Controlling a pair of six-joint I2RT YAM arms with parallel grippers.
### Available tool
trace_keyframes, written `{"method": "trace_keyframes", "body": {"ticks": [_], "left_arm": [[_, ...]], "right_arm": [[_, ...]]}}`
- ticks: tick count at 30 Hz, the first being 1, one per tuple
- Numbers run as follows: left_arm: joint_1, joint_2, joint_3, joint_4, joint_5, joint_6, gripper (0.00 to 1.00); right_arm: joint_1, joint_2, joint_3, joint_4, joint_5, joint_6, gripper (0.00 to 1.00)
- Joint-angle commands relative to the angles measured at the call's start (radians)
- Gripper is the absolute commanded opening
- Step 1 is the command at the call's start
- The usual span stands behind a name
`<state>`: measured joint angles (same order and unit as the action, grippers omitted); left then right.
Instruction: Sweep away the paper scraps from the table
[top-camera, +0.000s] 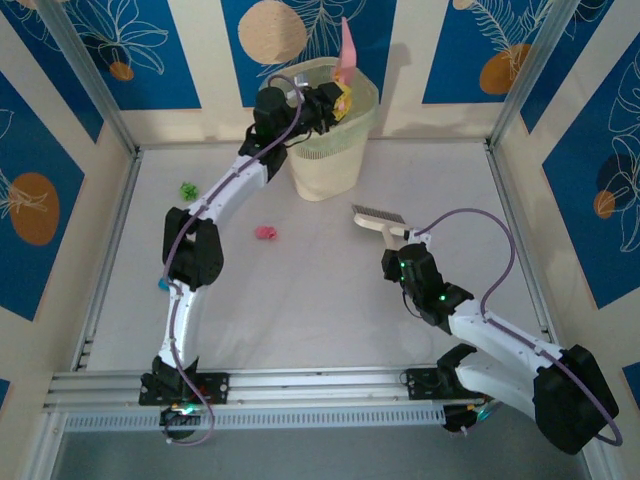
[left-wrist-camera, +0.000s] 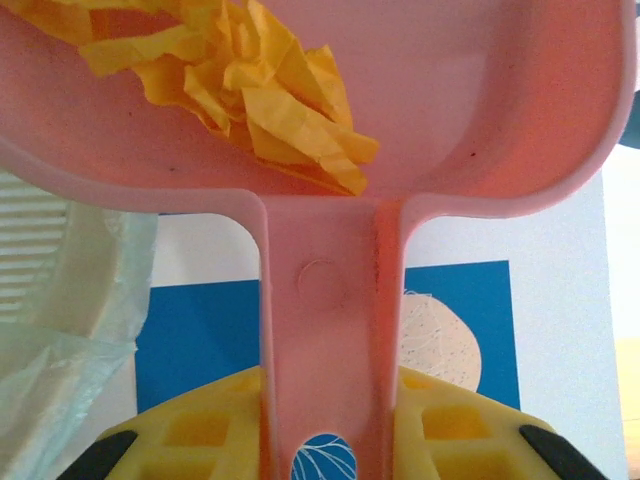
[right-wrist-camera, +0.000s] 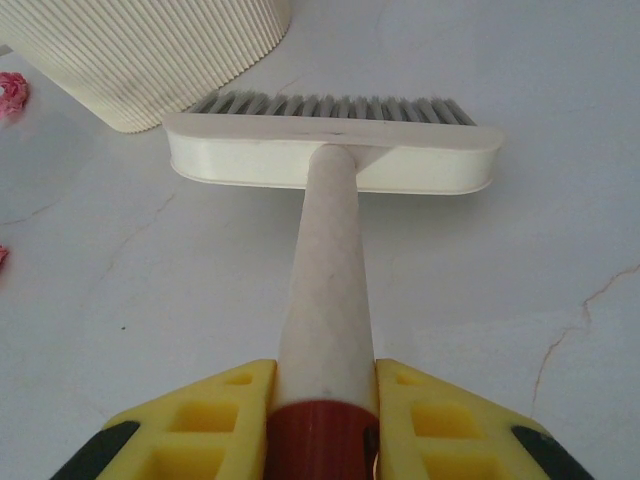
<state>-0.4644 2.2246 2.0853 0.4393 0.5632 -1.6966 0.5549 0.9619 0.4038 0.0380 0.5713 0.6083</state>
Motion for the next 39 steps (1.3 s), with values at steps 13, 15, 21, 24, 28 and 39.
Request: {"method": "trace_keyframes", "body": {"ticks": [13,15,21,24,28,39], "left_arm": [[0.014,0.011,-0.059,0.267,-0.071,-0.129,0.00],[0.014,0.010,-0.060,0.268,-0.069,-0.130,0.00],[0.010,-0.012,-0.048,0.249,-0.033,-0.096,0.00],[-0.004,-0.045,-0.048,0.206,0.005,-0.051,0.00],[-0.037,-0.106,-0.064,0.120,0.041,0.048,0.00],[-0.136,-0.292,-0.148,-0.214,0.110,0.439,0.00]], "right_arm": [[-0.006,0.011,0.042,0.057,-0.004,-0.027,0.00],[-0.005,0.013,0.043,0.058,-0.004,-0.027,0.00],[-0.006,0.015,0.042,0.058,-0.003,-0.027,0.00],[-0.006,0.015,0.041,0.057,0.000,-0.026,0.00],[-0.005,0.015,0.042,0.057,0.001,-0.027,0.00],[-0.006,0.003,0.039,0.052,0.006,-0.025,0.00]]}}
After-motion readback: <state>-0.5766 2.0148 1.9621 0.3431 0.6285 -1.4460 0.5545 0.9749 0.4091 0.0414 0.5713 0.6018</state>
